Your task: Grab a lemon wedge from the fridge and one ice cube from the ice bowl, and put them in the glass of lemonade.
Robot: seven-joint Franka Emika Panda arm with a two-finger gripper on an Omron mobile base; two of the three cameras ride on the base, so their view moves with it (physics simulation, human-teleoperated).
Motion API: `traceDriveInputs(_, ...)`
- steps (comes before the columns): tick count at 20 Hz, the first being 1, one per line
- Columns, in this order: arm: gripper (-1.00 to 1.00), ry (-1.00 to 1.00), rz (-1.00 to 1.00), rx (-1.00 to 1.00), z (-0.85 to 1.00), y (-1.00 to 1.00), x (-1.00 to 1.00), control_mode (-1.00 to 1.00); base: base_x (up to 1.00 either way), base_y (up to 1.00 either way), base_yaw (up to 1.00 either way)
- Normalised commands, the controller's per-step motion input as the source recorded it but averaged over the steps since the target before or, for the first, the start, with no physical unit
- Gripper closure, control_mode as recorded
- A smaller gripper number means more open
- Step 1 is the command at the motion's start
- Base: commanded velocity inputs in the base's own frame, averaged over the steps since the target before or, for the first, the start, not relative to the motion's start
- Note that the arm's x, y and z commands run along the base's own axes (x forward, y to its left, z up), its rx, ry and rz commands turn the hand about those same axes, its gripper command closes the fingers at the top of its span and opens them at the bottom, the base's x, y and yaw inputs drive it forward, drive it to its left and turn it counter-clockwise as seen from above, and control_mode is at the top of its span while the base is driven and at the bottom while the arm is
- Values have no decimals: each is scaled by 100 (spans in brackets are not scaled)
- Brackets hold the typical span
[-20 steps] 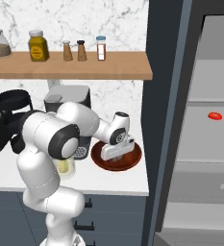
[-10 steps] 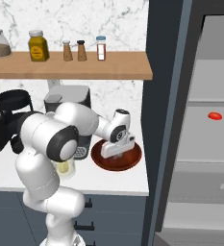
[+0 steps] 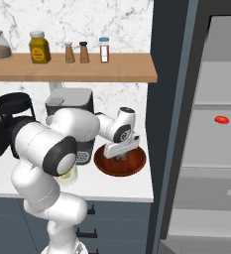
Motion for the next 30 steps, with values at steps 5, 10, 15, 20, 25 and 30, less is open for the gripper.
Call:
traceDriveInputs(5, 100, -13, 4, 4, 48, 10, -14, -100, 0, 0, 0)
traceDriveInputs(10, 100, -11, 4, 4, 32, 47, -31, -100, 0, 0, 0)
traceDriveInputs(15, 100, -2, 4, 3, 27, 67, -20, -100, 0, 0, 0)
traceDriveInputs(20, 100, 0, 5, 0, 19, 100, -2, -100, 0, 0, 0)
traceDriveInputs(25, 100, 0, 3, 0, 0, 100, 0, -100, 0, 0, 0)
traceDriveInputs(30, 100, 5, 0, 0, -5, 30, 0, -100, 0, 0, 0)
